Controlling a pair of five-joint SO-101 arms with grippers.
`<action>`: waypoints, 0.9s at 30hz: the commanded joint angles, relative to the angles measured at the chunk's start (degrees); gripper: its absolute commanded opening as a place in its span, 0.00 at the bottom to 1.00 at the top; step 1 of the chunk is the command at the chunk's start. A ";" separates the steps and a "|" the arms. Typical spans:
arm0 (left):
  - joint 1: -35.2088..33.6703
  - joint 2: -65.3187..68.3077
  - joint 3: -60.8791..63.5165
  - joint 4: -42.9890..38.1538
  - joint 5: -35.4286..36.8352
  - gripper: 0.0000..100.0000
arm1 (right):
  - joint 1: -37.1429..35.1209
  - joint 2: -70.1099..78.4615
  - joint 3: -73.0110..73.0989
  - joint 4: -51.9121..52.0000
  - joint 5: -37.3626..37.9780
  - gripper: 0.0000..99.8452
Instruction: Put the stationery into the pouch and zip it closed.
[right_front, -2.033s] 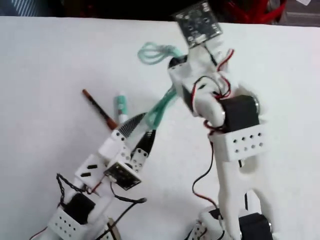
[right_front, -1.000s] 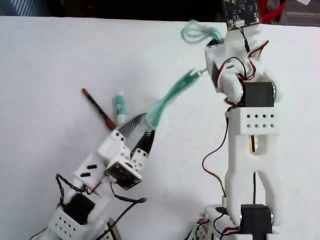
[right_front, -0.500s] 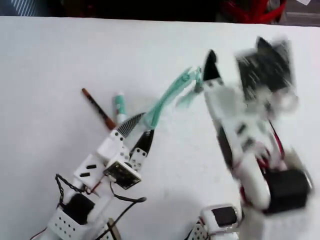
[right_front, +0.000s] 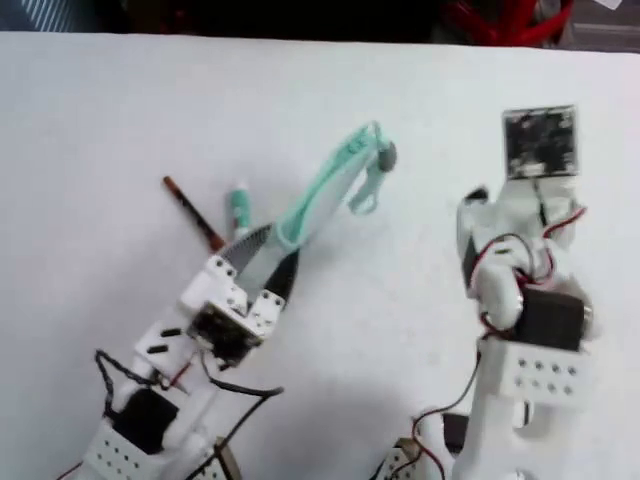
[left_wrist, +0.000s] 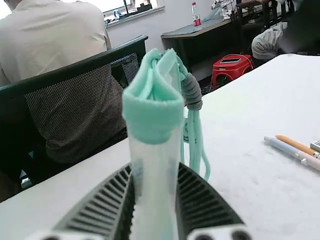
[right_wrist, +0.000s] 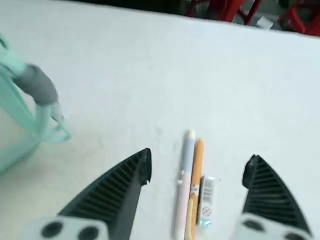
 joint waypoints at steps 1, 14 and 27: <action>-0.04 -0.40 -6.15 1.41 4.13 0.03 | 1.10 -0.84 14.59 -10.95 -3.52 0.28; 0.22 7.78 -8.88 -4.75 11.25 0.03 | -2.59 -0.66 38.24 -35.03 -8.26 0.28; -2.15 42.68 -22.95 -3.87 14.86 0.03 | 2.24 -0.31 40.18 -37.58 -8.18 0.28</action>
